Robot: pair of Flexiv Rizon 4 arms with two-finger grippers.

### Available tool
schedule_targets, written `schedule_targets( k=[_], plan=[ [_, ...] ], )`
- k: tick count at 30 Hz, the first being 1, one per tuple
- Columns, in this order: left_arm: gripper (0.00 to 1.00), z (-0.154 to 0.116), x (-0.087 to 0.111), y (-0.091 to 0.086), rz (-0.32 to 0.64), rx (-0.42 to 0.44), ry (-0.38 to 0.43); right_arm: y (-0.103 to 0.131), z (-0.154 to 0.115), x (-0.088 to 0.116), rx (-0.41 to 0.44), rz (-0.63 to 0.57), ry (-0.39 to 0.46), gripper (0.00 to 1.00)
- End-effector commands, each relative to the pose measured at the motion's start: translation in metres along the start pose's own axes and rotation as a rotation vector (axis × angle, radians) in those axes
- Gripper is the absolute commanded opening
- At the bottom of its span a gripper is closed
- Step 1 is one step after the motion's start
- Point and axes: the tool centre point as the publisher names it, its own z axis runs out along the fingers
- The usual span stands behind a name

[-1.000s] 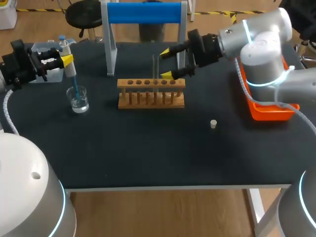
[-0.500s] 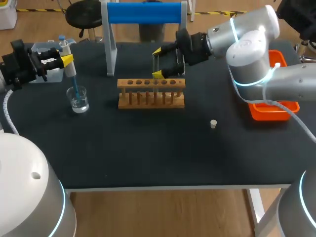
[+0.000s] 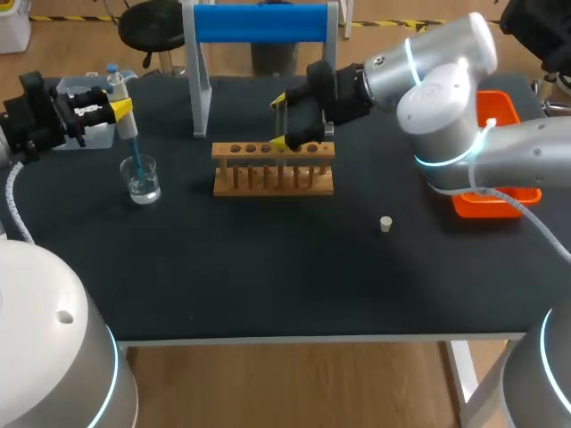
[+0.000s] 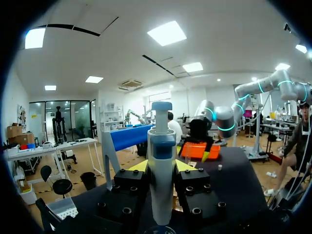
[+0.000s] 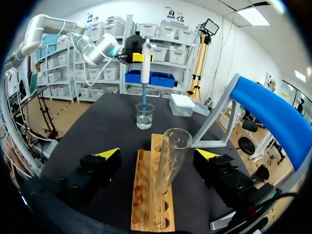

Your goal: Invert the test tube, pick up the pipette, mount the tip to pipette, aspirate from beaker and dispense into the tube, eject the tip, return the pipette, and cap with the stopper.

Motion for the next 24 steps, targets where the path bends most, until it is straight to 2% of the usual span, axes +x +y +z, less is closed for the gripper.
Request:
schedule_targets(
  k=[1,24],
  plan=[
    [0.0,-0.0008,0.0,-0.0005,0.0,0.0,0.002,-0.0006,0.0043,0.0002,0.008,-0.003,-0.002,1.0],
    [0.0,-0.0008,0.0,-0.0005,0.0,0.0,0.002,-0.0046,0.0094,-0.005,0.023,-0.008,0.002,1.0]
  ],
)
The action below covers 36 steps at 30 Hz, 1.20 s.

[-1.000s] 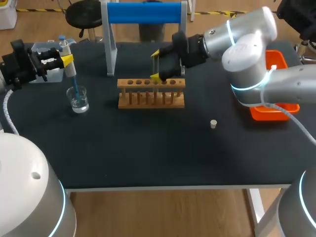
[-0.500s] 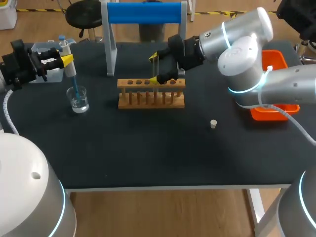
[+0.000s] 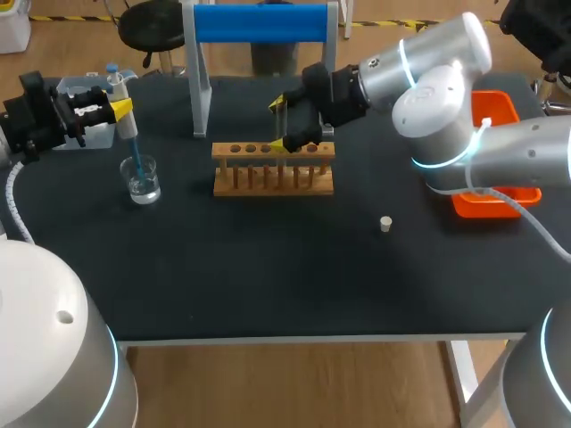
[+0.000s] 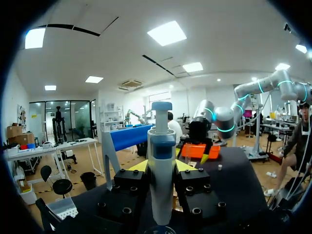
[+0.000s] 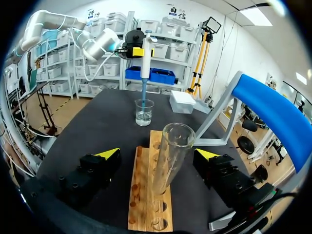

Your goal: Invert the test tube, pick up the pipette, mount the tip to pipette, aspirate from beaker and dispense into the tube, eject the tip, return the pipette, and cap with the stopper.

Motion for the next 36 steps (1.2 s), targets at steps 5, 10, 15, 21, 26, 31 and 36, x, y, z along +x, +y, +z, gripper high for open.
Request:
schedule_targets(
  k=[5,10,15,21,26,31,36],
  plan=[
    [0.0,-0.0008,0.0,-0.0005,0.0,0.0,0.002,0.0006,0.0034,-0.0031,-0.001,0.004,0.004,1.0],
    [0.0,-0.0008,0.0,-0.0005,0.0,0.0,0.002,0.0009,0.0036,-0.0027,-0.003,0.007,0.003,1.0],
    [0.0,-0.0008,0.0,-0.0005,0.0,0.0,0.002,-0.0012,0.0044,-0.0017,-0.009,0.021,0.002,1.0],
    [0.0,-0.0008,0.0,-0.0005,0.0,0.0,0.002,-0.0015,0.0036,-0.0034,-0.007,0.025,-0.005,1.0],
    [0.0,-0.0008,0.0,-0.0005,0.0,0.0,0.002,-0.0015,0.0032,-0.0037,-0.003,0.025,-0.008,1.0],
    [0.0,-0.0008,0.0,-0.0005,0.0,0.0,0.002,-0.0019,0.0031,-0.0037,0.005,0.025,-0.012,1.0],
    [0.0,-0.0008,0.0,-0.0005,0.0,0.0,0.002,-0.002,0.003,-0.0036,0.009,0.025,-0.012,1.0]
  ],
)
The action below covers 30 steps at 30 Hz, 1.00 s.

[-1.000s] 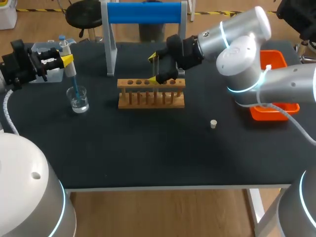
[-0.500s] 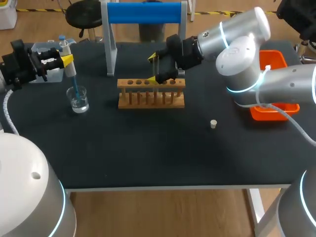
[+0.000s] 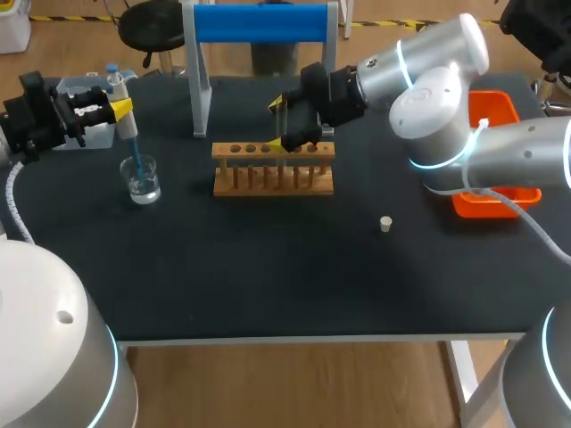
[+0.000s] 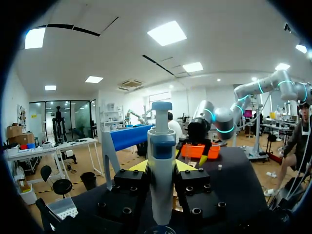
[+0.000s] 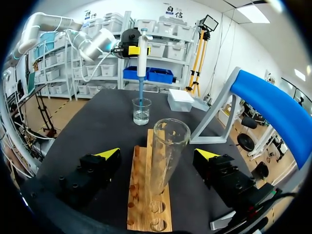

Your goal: Invert the test tube, pick up the pipette, mount the tip to pipette, aspirate from beaker and dispense into the tube, eject the tip, return the pipette, and cap with the stopper.

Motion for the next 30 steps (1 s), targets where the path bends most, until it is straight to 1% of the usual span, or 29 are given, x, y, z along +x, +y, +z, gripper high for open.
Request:
schedule_targets(
  k=[1,18,19,25,27,30],
  plan=[
    [0.0,-0.001,0.0,-0.001,0.0,0.0,0.002,0.001,-0.001,0.001,0.003,0.0,-0.002,1.0],
    [0.0,-0.001,0.0,-0.001,0.0,0.0,0.002,0.001,-0.001,0.001,0.003,0.0,-0.002,1.0],
    [0.0,-0.001,0.001,-0.004,0.003,-0.001,0.002,0.001,-0.001,0.001,0.003,0.0,-0.002,1.0],
    [0.0,-0.002,0.01,-0.038,0.056,-0.023,0.0,0.001,-0.001,0.001,0.003,0.0,-0.002,1.0],
    [0.0,-0.001,0.013,-0.049,0.074,-0.048,-0.002,0.001,-0.001,0.001,0.003,0.0,-0.002,1.0],
    [0.0,0.0,0.017,-0.065,0.091,-0.054,-0.004,0.001,-0.001,0.001,0.003,0.0,-0.002,1.0]
  ],
)
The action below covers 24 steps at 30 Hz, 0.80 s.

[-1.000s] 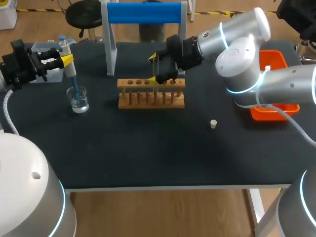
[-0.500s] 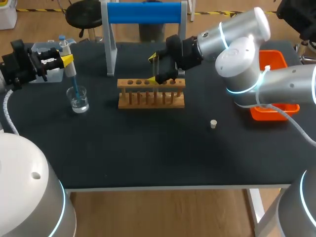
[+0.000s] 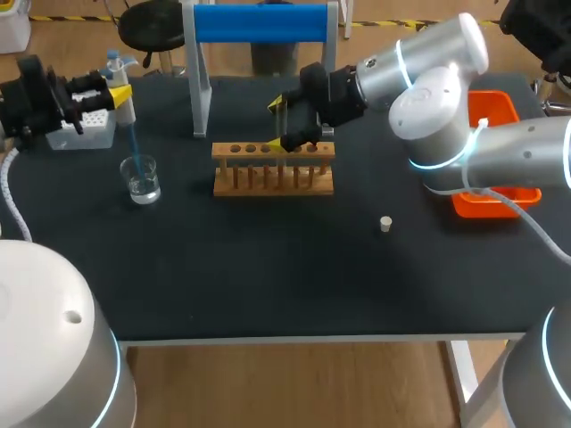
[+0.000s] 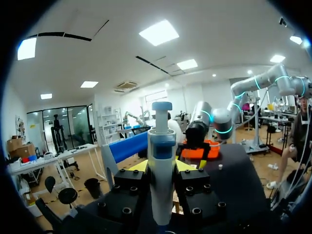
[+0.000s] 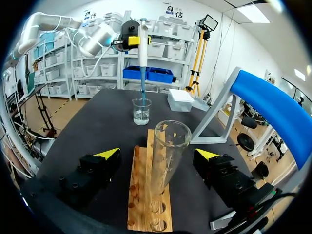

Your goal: Invert the test tube, pick up the pipette, mount the tip to pipette, aspirate from beaker and dispense into the tube, eject the tip, return the pipette, and cap with the stopper.

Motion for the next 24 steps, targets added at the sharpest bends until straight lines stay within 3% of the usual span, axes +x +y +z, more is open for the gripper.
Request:
schedule_targets(
  k=[1,13,24],
  plan=[
    [0.0,-0.003,0.011,-0.031,0.016,-0.042,-0.017,0.0,-0.001,0.001,0.001,0.0,-0.001,1.0],
    [0.0,0.021,0.027,-0.106,0.066,-0.075,0.001,0.0,-0.001,0.001,0.001,0.0,-0.001,1.0],
    [0.0,0.059,0.044,-0.147,0.09,-0.054,0.077,0.0,-0.001,0.001,0.001,0.0,-0.001,1.0]
  ],
)
